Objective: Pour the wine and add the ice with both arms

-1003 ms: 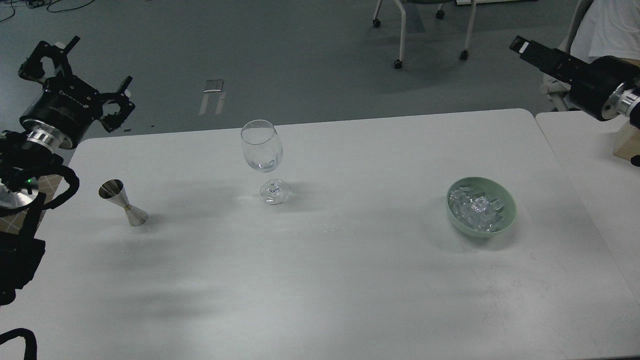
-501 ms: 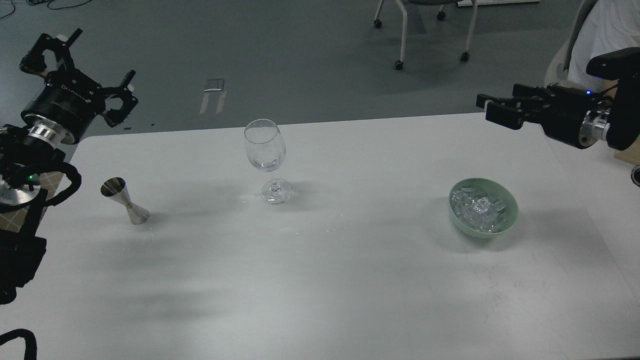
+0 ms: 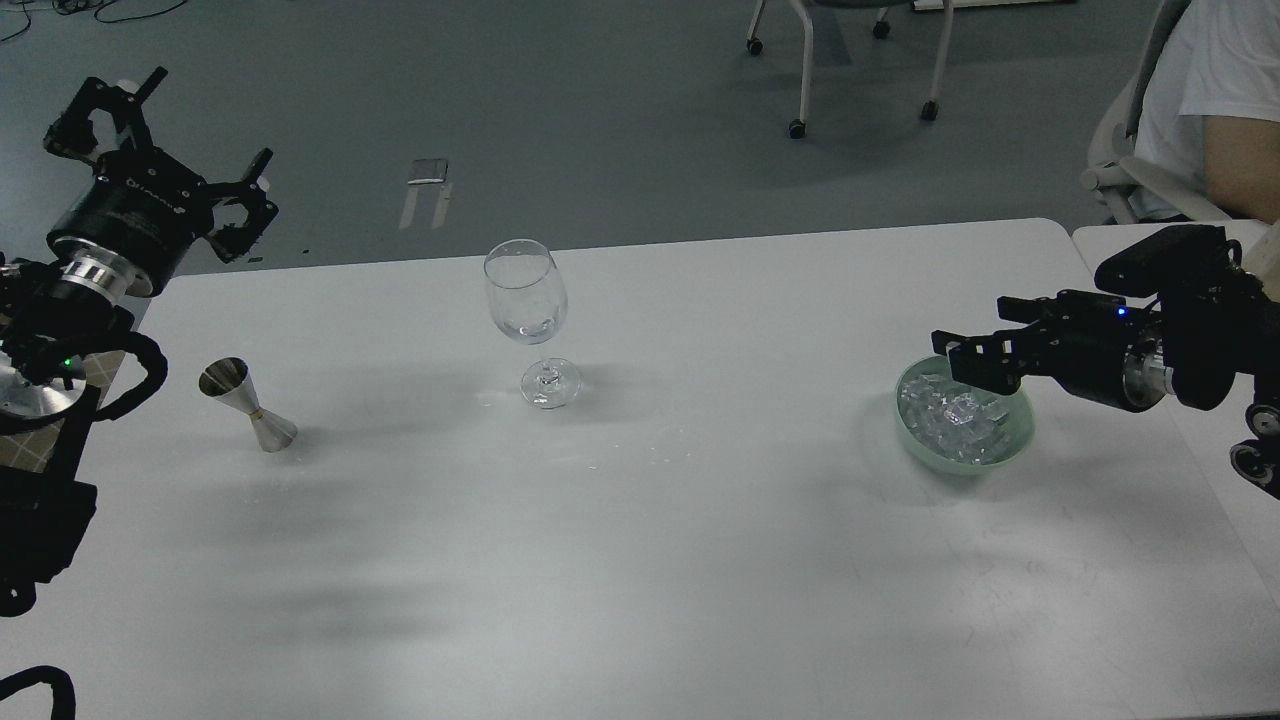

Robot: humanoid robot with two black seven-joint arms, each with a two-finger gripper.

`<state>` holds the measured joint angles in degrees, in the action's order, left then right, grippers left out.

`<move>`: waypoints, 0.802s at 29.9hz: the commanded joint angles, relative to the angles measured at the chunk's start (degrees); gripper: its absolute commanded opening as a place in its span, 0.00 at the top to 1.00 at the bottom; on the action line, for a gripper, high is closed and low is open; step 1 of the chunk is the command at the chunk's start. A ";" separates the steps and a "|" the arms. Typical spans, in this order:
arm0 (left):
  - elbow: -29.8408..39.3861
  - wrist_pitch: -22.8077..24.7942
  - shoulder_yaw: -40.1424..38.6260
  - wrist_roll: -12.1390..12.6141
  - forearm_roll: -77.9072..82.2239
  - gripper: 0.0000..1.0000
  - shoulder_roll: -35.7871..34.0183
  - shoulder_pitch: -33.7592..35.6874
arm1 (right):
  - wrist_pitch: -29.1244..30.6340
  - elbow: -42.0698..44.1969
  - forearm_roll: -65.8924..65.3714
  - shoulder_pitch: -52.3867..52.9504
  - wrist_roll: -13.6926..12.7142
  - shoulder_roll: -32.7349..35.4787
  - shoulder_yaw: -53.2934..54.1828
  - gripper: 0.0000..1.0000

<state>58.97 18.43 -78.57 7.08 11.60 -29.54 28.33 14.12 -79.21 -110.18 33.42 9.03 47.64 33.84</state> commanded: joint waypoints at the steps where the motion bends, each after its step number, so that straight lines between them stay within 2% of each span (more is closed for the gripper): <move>1: 0.01 0.11 0.00 -0.05 0.00 0.02 0.18 -0.12 | 0.03 -0.24 -1.08 -1.77 -0.07 0.08 0.00 0.14; 8: 0.01 -0.15 -0.44 -0.31 0.00 0.02 1.67 -0.21 | -0.06 -0.33 -1.18 -3.36 -0.24 -0.27 0.09 0.22; 12: 0.01 -0.15 0.00 -0.31 0.00 0.02 1.67 -0.56 | -0.06 -0.42 -1.26 -4.50 -3.84 -0.44 0.09 0.23; 16: 0.01 -0.15 -0.35 -0.31 -0.09 0.02 1.67 -1.26 | -0.06 -0.42 -1.26 -4.85 -4.02 -0.62 0.09 0.28; 19: 0.01 0.03 -0.70 -0.31 -0.09 0.02 1.67 -1.70 | 0.03 -0.16 -2.49 -4.94 -4.37 -1.32 0.00 0.40; 24: 0.01 0.03 -0.79 -0.31 -0.18 0.02 1.67 -1.70 | -0.06 -0.33 -3.29 -5.73 -4.37 -1.76 0.09 0.42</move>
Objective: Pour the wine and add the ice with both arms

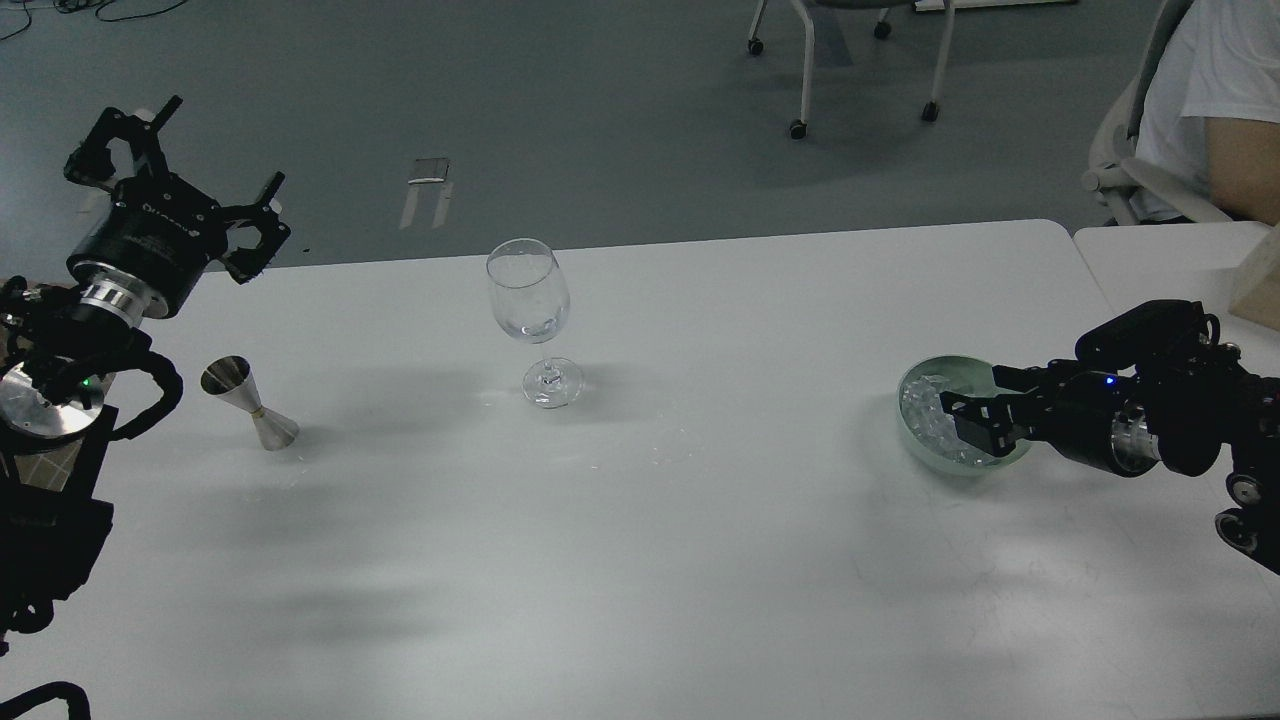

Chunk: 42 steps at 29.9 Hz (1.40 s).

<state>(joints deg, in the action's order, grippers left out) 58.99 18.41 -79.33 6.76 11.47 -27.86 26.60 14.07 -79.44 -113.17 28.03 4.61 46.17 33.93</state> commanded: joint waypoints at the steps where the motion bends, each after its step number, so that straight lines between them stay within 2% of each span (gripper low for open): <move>1: -0.02 -0.04 -0.04 0.00 -0.04 0.02 0.00 0.04 | 0.00 -0.01 -0.30 -0.35 -0.03 -0.38 -0.01 0.42; 7: -0.02 -0.04 -0.13 0.00 -0.04 0.02 0.35 -0.05 | 0.08 0.43 -0.83 -0.61 -0.03 -0.47 -0.09 0.43; 10: -0.02 0.04 -0.13 0.00 -0.04 0.02 0.35 -0.23 | 0.08 0.43 -1.00 -0.87 -0.03 -0.56 -0.09 0.48; 14: -0.02 0.04 -0.04 -0.08 -0.04 0.02 0.44 -0.40 | 0.00 0.43 -1.00 -0.96 -0.03 -0.47 -0.01 0.68; 16: -0.02 0.04 -0.04 -0.08 -0.04 0.02 0.35 -0.40 | 0.00 0.43 -1.00 -0.96 -0.03 -0.47 -0.01 0.75; 20: -0.02 0.04 -0.04 0.00 -0.04 0.02 0.44 -0.40 | 0.00 0.43 -1.00 -0.96 0.05 -0.47 -0.01 1.00; 27: -0.02 0.04 -0.13 0.00 -0.04 0.02 0.35 -0.40 | -0.35 -0.36 -0.83 -0.52 0.23 -0.21 0.61 1.00; 34: -0.02 0.48 -0.13 0.00 -0.04 0.02 0.09 -0.49 | -1.67 -3.17 -0.56 -0.44 0.49 0.85 10.44 1.00; 42: -0.02 0.40 0.14 0.00 -0.04 0.02 0.26 -0.40 | -2.11 -5.20 -0.56 4.74 0.32 -4.42 14.41 1.00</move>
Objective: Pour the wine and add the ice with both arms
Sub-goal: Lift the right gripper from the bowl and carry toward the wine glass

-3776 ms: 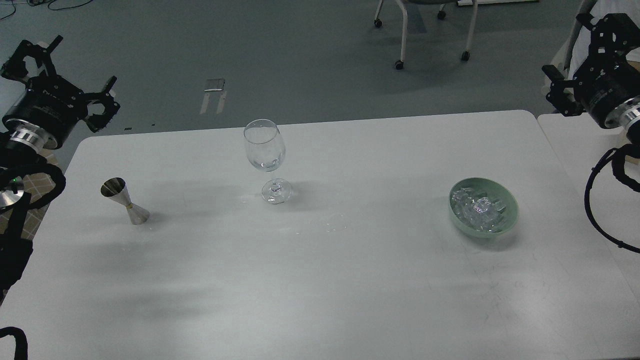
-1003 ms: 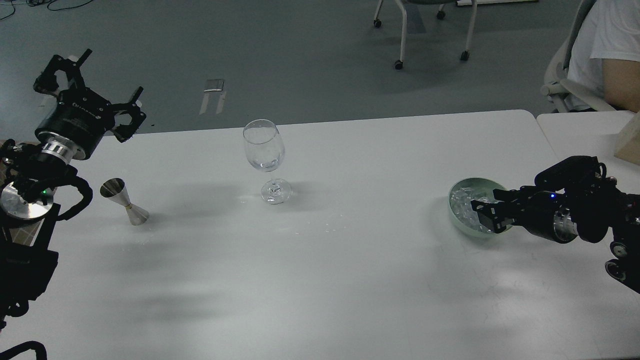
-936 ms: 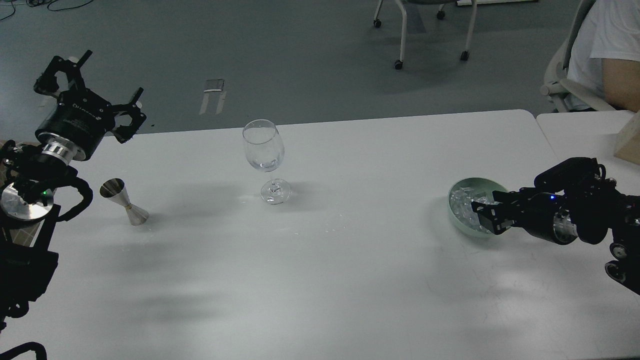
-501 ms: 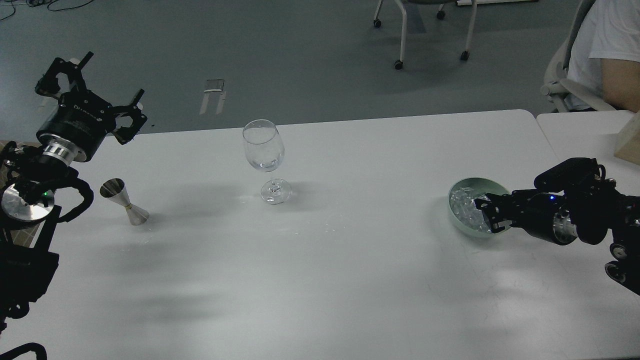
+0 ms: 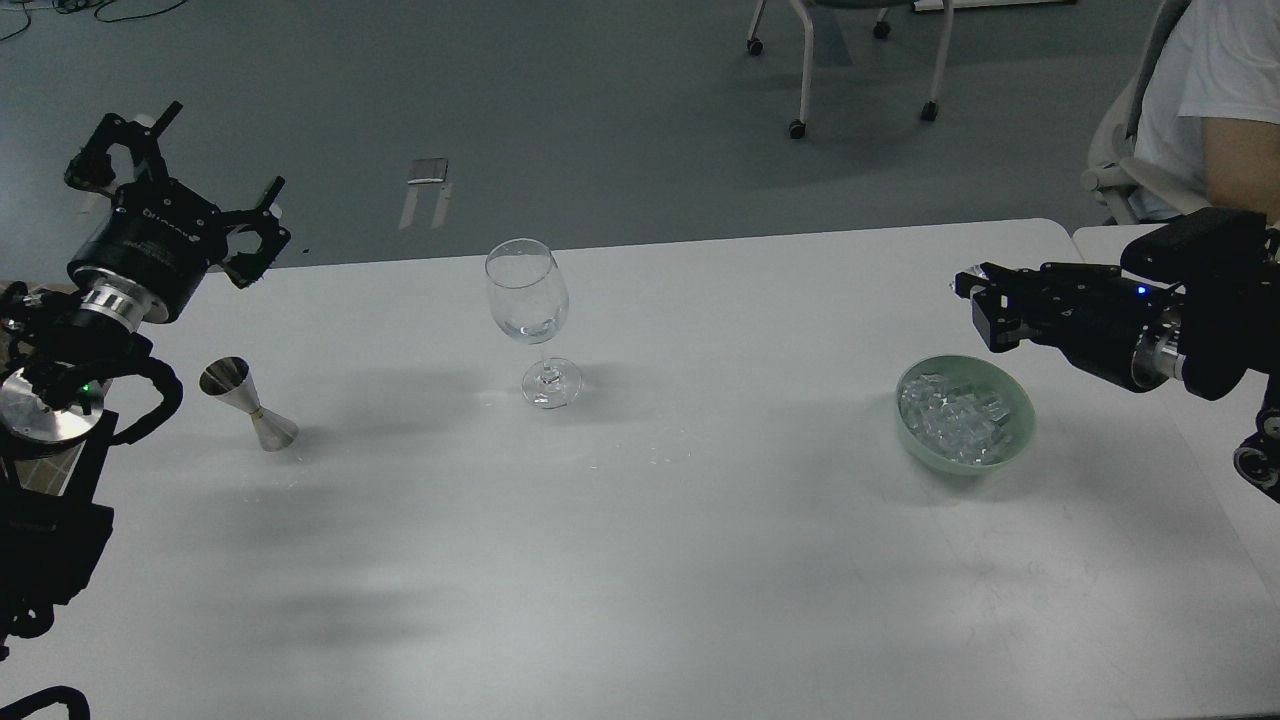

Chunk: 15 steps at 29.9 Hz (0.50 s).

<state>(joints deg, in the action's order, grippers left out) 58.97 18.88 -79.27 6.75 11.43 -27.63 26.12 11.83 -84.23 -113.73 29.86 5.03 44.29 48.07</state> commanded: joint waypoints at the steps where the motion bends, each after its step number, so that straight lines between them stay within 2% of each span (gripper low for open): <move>1: 0.00 -0.07 0.08 0.01 0.00 0.02 0.03 0.08 | 0.29 -0.15 0.00 4.84 -0.11 -4.89 0.01 1.00; 12: 0.00 0.02 -0.18 0.01 -0.09 0.02 -0.50 0.08 | 0.74 12.49 -0.27 21.89 0.15 -28.62 -6.05 1.00; 13: 0.00 0.02 -0.18 0.01 -0.09 0.02 -0.50 0.08 | 0.74 12.51 -0.27 21.91 0.16 -28.65 -6.06 1.00; 15: 0.00 0.02 -0.27 0.01 -0.09 0.02 -0.59 0.08 | 0.65 16.36 -0.27 24.36 0.24 -34.33 -6.67 1.00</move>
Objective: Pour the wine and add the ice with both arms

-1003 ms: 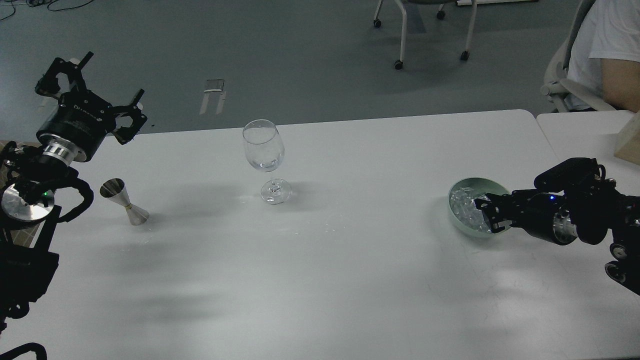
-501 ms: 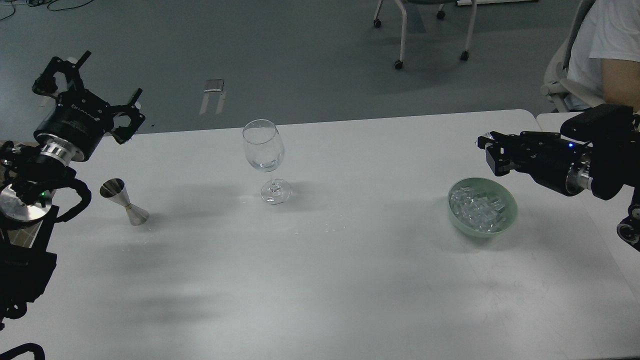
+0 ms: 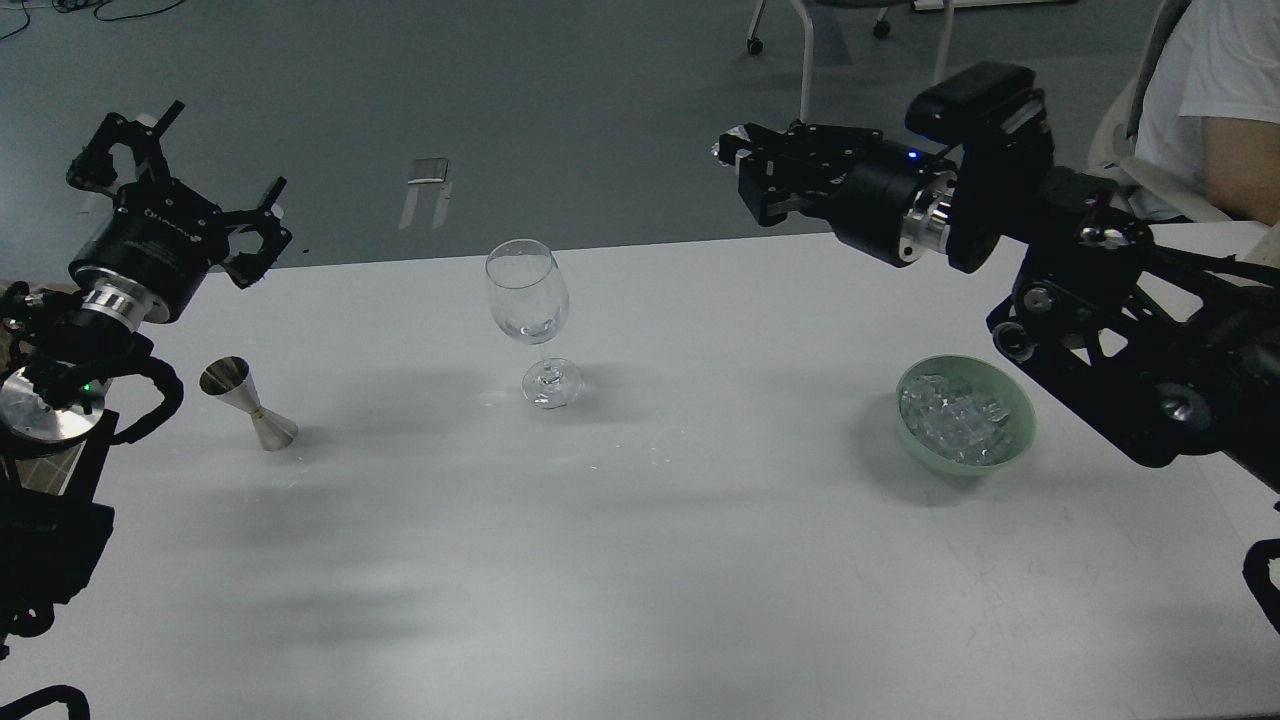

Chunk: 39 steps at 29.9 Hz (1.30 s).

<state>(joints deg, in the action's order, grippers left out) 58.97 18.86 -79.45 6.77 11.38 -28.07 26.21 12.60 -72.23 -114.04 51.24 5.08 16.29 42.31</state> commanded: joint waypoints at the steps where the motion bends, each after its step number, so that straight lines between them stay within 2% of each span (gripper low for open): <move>1: 0.00 0.03 -0.10 -0.01 -0.04 0.02 -0.15 -0.02 | -0.12 5.33 0.05 3.68 0.20 -7.66 -0.92 1.00; 3: 0.00 -0.05 -0.10 -0.01 -0.04 0.02 -0.23 -0.02 | -0.12 8.93 0.05 5.79 0.20 -12.14 -1.44 1.00; 8: 0.00 0.03 -0.10 -0.01 -0.22 0.02 -0.32 -0.02 | -0.47 13.07 0.05 8.34 0.20 -16.29 -3.99 1.00; 17: -0.08 0.12 -0.10 -0.09 -0.30 0.02 -0.32 -0.10 | -0.73 19.14 0.05 8.79 0.29 -16.29 -5.92 0.99; 24: -0.17 0.21 -0.18 -0.09 -0.39 0.02 -0.32 -0.10 | -0.91 20.11 0.14 9.05 0.37 -16.29 -6.28 0.99; 27: -0.17 0.21 -0.53 -0.09 -0.30 0.02 -0.32 -0.10 | -1.00 20.02 0.31 9.05 1.42 -16.29 -6.19 0.99; 35: -0.08 0.30 -0.80 -0.01 -0.22 0.02 -0.32 -0.10 | -1.44 18.97 0.75 9.40 6.34 -16.29 -5.58 0.98; 39: -0.08 0.39 -0.80 -0.01 -0.22 0.02 -0.50 -0.19 | -1.44 18.70 0.75 9.23 6.96 -16.29 -5.58 0.98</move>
<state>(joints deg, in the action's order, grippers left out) 58.82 19.17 -80.29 6.69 11.16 -28.40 26.10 11.18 -53.31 -113.30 60.64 11.54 0.00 36.72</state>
